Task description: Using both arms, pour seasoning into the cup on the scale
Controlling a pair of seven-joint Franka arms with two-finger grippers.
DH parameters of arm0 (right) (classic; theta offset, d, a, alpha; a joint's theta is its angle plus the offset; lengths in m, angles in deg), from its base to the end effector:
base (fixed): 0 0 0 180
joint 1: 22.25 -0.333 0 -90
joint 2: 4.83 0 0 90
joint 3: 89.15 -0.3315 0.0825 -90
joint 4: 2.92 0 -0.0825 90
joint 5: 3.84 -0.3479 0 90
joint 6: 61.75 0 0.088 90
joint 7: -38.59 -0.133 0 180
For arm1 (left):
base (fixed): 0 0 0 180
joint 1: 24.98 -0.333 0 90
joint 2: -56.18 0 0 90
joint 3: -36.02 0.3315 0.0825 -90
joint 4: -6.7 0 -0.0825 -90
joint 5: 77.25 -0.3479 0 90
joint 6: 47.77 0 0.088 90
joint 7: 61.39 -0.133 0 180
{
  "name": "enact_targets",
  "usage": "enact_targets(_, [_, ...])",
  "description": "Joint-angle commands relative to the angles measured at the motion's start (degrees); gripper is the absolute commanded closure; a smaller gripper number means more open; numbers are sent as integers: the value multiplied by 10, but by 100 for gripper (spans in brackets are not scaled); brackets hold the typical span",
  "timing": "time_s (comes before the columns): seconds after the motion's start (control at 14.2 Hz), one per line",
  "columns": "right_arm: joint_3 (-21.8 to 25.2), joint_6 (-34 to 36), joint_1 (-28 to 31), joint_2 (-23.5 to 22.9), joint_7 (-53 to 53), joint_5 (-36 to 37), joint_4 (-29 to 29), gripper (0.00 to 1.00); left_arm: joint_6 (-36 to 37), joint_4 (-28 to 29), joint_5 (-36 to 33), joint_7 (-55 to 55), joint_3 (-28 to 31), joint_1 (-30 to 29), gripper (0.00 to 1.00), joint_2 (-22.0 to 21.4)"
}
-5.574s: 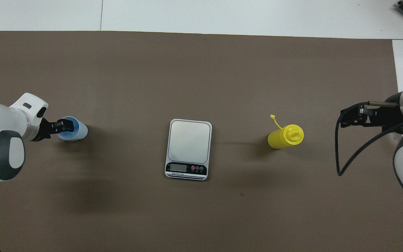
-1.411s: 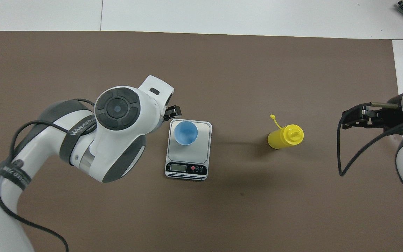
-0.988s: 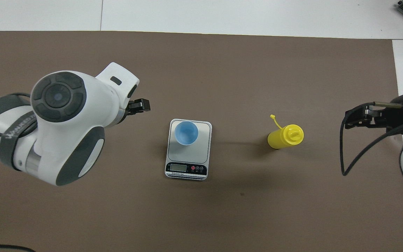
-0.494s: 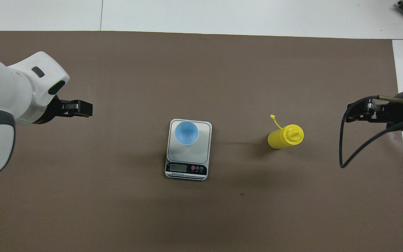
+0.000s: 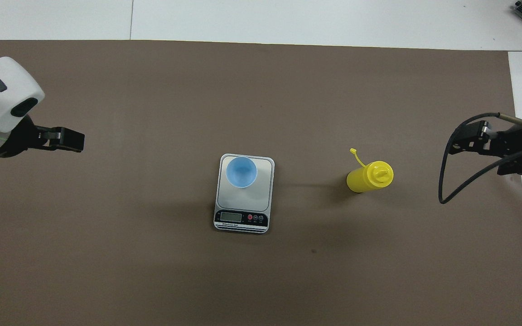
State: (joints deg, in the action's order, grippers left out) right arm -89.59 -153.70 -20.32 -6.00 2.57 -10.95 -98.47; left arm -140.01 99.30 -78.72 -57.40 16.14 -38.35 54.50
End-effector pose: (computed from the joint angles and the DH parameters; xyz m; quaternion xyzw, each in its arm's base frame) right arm 0.5214 0.0025 0.5651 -0.9428 0.3251 0.0580 0.0468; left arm 0.5102 -0.0576 0.6119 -0.9995 0.0223 -0.0122 0.0168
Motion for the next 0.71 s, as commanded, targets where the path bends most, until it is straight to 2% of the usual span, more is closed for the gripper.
enact_targets(0.0, [-4, -4, 7, -27, -69, -36, 1, 0, 29, -38, 14, -19, -4, -12, 0, 14])
enact_targets(0.21, [-3, 4, 21, -81, -85, -89, 2, 0, 16, -4, 16, -23, -3, -17, 0, 0])
enact_targets(0.42, [-3, -2, 26, -129, -137, -130, -3, 0, 9, -9, 45, -28, 6, -32, 0, 1])
enact_targets(0.63, [-3, -24, 49, -142, -165, -193, -42, 0, 24, -28, 38, -49, 7, -34, 0, 7])
